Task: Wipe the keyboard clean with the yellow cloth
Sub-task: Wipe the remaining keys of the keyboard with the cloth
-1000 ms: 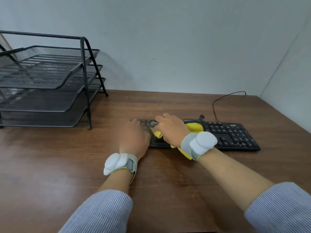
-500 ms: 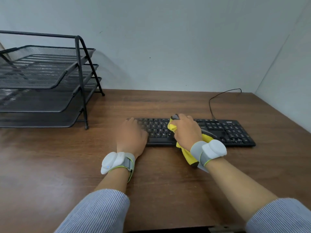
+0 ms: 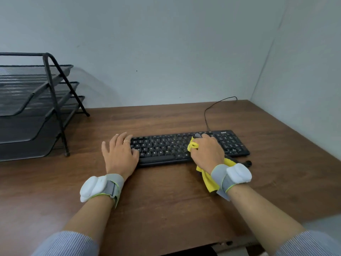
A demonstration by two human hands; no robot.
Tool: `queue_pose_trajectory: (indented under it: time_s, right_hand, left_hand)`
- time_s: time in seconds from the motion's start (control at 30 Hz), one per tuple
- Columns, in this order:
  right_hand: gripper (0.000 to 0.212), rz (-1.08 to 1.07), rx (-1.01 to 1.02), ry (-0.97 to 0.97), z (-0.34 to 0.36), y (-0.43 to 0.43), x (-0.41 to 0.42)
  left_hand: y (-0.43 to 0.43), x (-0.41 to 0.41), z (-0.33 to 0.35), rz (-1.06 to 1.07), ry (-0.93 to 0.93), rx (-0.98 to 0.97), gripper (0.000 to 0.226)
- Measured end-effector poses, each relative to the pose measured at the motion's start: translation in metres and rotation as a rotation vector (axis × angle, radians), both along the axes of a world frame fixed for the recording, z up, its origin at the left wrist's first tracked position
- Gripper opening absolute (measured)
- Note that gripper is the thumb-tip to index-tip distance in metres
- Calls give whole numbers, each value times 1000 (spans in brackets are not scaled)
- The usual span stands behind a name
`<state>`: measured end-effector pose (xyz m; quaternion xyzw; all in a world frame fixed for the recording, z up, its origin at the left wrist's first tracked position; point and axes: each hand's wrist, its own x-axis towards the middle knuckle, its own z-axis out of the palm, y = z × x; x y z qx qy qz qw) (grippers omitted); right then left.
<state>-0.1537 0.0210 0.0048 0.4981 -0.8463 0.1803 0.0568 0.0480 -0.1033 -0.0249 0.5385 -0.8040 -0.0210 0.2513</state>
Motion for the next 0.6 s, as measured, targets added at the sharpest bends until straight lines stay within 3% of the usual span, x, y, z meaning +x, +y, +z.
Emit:
queue_pose_trajectory:
  time_s: [0.2, 0.43, 0.6]
  right_hand:
    - [19, 258, 54, 82, 5, -31, 21]
    - [24, 58, 88, 79, 15, -44, -22]
    - [25, 205, 84, 132, 9, -70, -17]
  left_hand:
    - [1, -71, 24, -195, -35, 79, 43]
    - [-2, -112, 19, -278, -168, 202, 42]
    - [13, -128, 14, -240, -183, 178, 33]
